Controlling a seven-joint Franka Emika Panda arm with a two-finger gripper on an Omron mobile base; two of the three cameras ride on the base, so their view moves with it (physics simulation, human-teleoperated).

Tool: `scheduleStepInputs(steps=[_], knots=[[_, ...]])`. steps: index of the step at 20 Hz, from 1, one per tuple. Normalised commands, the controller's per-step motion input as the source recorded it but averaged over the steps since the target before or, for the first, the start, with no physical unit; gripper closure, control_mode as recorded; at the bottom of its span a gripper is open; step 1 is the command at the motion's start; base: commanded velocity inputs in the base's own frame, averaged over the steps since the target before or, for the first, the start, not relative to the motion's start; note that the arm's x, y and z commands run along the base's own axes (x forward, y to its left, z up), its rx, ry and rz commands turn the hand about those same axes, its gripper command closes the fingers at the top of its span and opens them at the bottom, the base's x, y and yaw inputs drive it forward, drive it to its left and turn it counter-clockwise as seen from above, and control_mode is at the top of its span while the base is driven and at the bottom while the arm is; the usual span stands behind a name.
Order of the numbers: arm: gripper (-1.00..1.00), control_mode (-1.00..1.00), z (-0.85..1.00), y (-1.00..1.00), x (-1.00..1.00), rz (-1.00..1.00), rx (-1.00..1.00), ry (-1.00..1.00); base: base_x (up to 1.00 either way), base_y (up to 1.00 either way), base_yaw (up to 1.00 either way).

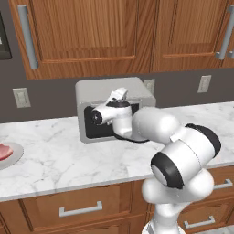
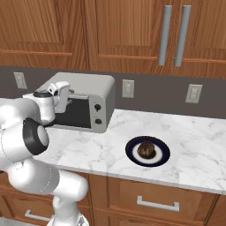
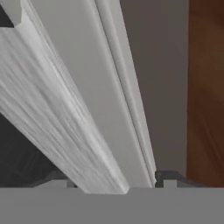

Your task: Open the toaster oven door. Place the bread on the top rack in the toaster oven and place the steak on the bottom rack.

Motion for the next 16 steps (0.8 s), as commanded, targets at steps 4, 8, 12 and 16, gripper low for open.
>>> scheduleStepInputs(steps=[4, 8, 12, 16], knots=[[1.0, -1.0, -0.12, 0.0, 0.35, 0.0, 0.0, -0.01, 0.0, 0.0, 0.0], [1.0, -1.0, -0.14, 0.0, -0.5, 0.02, 0.02, 0.04, 0.0, 0.0, 0.0], [1.0, -1.0, -0.16, 0.0, -1.0, 0.03, -0.01, 0.33, 0.0, 0.0, 0.0], [1.0, -1.0, -0.32, -0.02, -1.0, 0.06, -0.11, 0.75, 0.0, 0.0, 0.0]])
